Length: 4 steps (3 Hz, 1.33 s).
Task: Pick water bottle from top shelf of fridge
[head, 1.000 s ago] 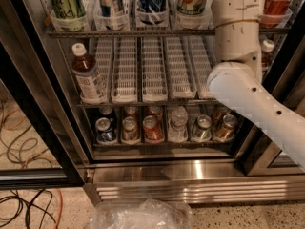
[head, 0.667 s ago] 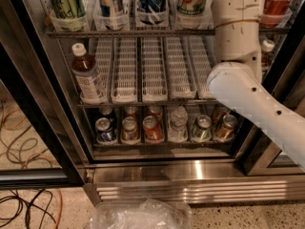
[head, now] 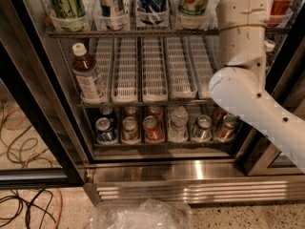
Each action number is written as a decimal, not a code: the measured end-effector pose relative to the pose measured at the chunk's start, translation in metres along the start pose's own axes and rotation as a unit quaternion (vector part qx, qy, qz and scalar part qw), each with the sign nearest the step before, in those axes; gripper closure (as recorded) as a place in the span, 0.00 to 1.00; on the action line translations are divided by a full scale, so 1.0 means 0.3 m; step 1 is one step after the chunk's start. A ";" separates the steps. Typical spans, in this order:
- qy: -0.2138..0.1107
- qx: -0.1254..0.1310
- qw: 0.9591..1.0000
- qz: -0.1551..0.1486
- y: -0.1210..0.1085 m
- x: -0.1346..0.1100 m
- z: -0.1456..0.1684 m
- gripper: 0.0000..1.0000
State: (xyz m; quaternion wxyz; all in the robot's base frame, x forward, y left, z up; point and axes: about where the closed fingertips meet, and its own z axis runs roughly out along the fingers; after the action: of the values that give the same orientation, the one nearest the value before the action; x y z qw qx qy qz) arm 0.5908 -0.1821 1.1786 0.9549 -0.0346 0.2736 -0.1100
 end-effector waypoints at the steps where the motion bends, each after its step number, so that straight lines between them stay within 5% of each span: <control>1: 0.016 0.005 1.000 -0.008 -0.018 -0.026 -0.053 1.00; 4: 0.059 -0.036 0.997 -0.019 -0.044 0.001 -0.312 1.00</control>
Offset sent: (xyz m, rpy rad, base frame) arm -0.0489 -0.0120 -0.0520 -0.0093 0.1263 -0.0612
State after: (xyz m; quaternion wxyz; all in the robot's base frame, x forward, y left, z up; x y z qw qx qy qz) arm 0.5390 -0.1956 1.1008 0.9331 -0.0673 0.3321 -0.1205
